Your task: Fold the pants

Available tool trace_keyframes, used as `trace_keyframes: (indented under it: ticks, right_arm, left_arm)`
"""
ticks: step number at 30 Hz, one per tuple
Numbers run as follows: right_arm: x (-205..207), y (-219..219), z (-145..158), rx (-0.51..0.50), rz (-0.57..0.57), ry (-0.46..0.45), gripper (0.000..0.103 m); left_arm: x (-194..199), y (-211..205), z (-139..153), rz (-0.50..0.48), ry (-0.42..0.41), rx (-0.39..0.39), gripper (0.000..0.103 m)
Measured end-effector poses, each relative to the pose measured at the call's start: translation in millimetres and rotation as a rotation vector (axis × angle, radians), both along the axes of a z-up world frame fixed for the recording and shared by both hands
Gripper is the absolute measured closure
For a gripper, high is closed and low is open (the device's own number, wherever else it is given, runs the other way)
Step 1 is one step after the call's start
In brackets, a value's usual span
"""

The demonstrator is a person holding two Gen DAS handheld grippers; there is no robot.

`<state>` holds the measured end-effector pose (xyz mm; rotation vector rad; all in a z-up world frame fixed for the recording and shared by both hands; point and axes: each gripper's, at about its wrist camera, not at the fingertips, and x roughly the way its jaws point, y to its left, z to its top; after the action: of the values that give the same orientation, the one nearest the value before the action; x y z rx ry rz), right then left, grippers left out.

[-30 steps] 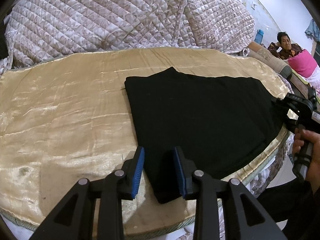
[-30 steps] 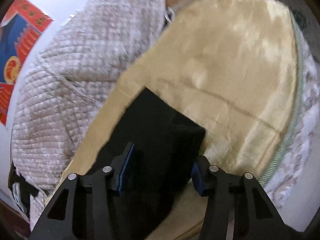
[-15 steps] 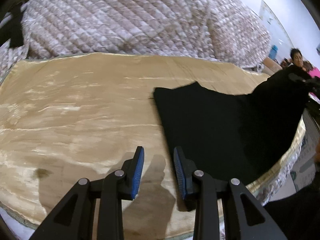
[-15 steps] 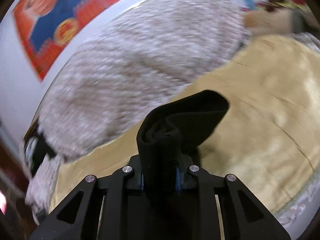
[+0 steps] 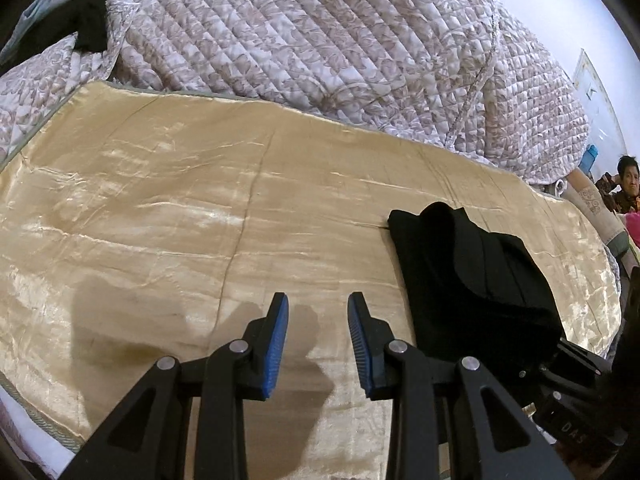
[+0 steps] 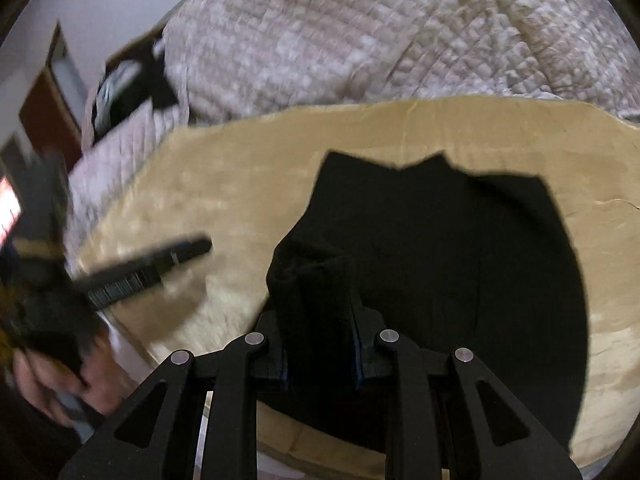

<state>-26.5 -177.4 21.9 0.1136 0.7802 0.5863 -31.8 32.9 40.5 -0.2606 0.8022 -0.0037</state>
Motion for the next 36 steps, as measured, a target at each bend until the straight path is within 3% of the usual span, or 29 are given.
trace_keyframes:
  ticks: [5,7,9,11,15,17,19,20,21,23,26,28,31,36]
  right_arm:
    - [-4.0,3.4,6.7,-0.034,-0.011,-0.052,0.081]
    - [-4.3,5.8,3.3,-0.037,-0.001,-0.049,0.075]
    - [-6.5,7.1,3.5,-0.027,0.019,-0.041,0.06]
    - [-14.9,6.7,11.5,0.004,0.065,-0.052,0.052]
    - [-29.5,-3.6,36.4,0.093,0.102,-0.124,0.052]
    - [-35.9,-21.6,45.4,0.128,0.038,-0.17,0.052]
    - [-34.6,-41.5,42.9,0.126,-0.058,-0.159,0.059]
    - [-30.9,-51.4,34.6,0.102,-0.116,-0.124,0.076]
    - [-29.1,-56.0,27.8,0.091,-0.139,-0.099,0.084]
    - [-22.9,-61.6,2.7,0.06,-0.177,-0.004,0.084]
    - [-23.5,-44.2,-17.1,0.048,-0.07,0.063,0.085]
    - [-25.2,-39.7,-7.9,0.037,-0.049,0.032,0.085]
    - [-12.3,-63.0,10.1,0.126,-0.083,0.042,0.085]
    - [31.9,-94.4,37.3,0.057,-0.186,0.025,0.085]
  left_arm:
    - [0.1,-2.1,0.6,-0.015,0.0,-0.003,0.07]
    - [-1.2,-2.9,0.7,-0.018,0.0,0.001,0.07]
    - [-1.1,-1.9,1.1,-0.014,-0.001,0.001,0.07]
    - [-0.9,-0.7,1.7,-0.007,-0.001,0.0,0.07]
    - [-0.8,-1.1,2.9,-0.012,-0.005,0.0,0.07]
    - [-1.0,-2.8,4.6,-0.022,-0.012,-0.002,0.07]
    - [-1.9,-6.0,7.2,-0.035,-0.023,-0.005,0.07]
    - [-1.9,-8.2,8.7,-0.044,-0.027,-0.009,0.07]
    - [-2.2,-11.0,10.3,-0.057,-0.032,-0.015,0.07]
    - [-3.4,-17.8,14.0,-0.083,-0.042,-0.022,0.07]
    - [-3.0,-29.2,20.1,-0.125,-0.05,-0.036,0.07]
    - [-0.6,-36.3,24.5,-0.148,-0.052,-0.049,0.07]
    - [6.7,-48.5,31.7,-0.18,-0.051,-0.07,0.07]
    - [39.7,-85.0,37.8,-0.271,-0.057,-0.065,0.068]
